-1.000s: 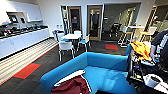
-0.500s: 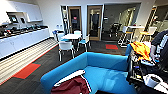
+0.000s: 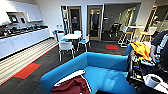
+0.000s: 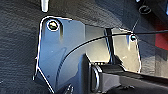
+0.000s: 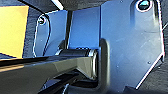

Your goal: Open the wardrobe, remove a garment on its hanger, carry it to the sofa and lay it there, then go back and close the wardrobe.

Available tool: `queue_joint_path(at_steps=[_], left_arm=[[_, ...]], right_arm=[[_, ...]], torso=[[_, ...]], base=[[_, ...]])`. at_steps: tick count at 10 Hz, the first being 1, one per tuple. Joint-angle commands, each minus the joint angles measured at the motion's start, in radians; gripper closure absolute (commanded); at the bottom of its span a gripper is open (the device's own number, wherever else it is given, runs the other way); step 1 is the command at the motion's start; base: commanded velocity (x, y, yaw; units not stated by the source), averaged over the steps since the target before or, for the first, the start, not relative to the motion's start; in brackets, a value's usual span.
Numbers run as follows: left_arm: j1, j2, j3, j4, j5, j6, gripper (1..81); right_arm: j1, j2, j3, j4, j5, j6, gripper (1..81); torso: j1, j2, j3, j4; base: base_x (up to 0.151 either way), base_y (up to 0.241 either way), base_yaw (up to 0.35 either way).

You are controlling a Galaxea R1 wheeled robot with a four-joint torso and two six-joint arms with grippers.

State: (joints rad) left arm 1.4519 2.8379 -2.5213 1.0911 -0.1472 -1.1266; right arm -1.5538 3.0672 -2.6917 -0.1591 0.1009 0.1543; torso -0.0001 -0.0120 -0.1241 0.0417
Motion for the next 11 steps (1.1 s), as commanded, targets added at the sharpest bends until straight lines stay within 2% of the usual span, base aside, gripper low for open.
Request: queue_joint_path(at_steps=[1, 11], left_arm=[[-0.041, -0.011, -0.008, 0.006, 0.034, 0.004, 1.0], [-0.041, 0.019, -0.042, 0.013, 0.04, 0.007, 1.0]], right_arm=[[0.036, 0.017, 0.006, -0.008, -0.061, -0.004, 1.0], [0.036, 0.012, -0.011, -0.003, -0.063, -0.004, 1.0]], torso=[[0.0, 0.0, 0.0, 0.0], [0.0, 0.0, 0.0, 0.0]], base=[[0.0, 0.0, 0.172], [0.0, 0.0, 0.227]])
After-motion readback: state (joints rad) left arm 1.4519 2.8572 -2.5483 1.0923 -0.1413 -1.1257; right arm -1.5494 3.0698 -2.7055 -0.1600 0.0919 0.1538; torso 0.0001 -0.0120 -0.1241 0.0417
